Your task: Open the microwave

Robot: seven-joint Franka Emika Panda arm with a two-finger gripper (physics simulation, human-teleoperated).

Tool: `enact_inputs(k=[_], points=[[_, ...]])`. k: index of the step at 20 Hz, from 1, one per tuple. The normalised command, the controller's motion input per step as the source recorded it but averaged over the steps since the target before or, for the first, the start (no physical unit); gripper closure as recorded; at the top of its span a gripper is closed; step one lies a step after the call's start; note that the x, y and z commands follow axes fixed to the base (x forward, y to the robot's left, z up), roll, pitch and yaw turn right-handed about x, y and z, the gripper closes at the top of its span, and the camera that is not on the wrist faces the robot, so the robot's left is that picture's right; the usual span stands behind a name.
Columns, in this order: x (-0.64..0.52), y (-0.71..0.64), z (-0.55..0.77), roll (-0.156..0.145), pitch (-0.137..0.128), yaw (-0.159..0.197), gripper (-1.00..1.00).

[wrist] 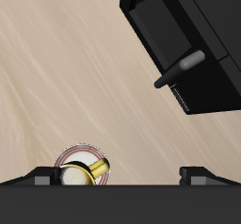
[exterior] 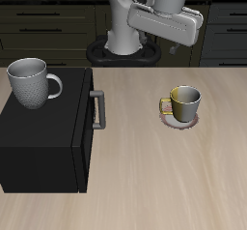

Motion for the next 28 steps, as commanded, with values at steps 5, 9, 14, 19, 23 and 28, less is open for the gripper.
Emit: enact_inputs(k=[5,9,14,19,23,28], points=[[0.24,0.21,-0.02,-0.021,-0.038,-0.086,-1.00],[0.15,0.13,0.08,-0.135,-0.120,-0.128,-1.00],[0.12,-0.06,0.05,-0.123,-0.062,-0.126,-1.00],[0.17,0.13,-0.14,-0.021,-0.029,-0.050,-1.00],[0.26,0.23,-0.25,0.005,0.060,-0.072,-1.00],[0.12,0.13,-0.16,-0.019,0.023,-0.073,-1.00]])
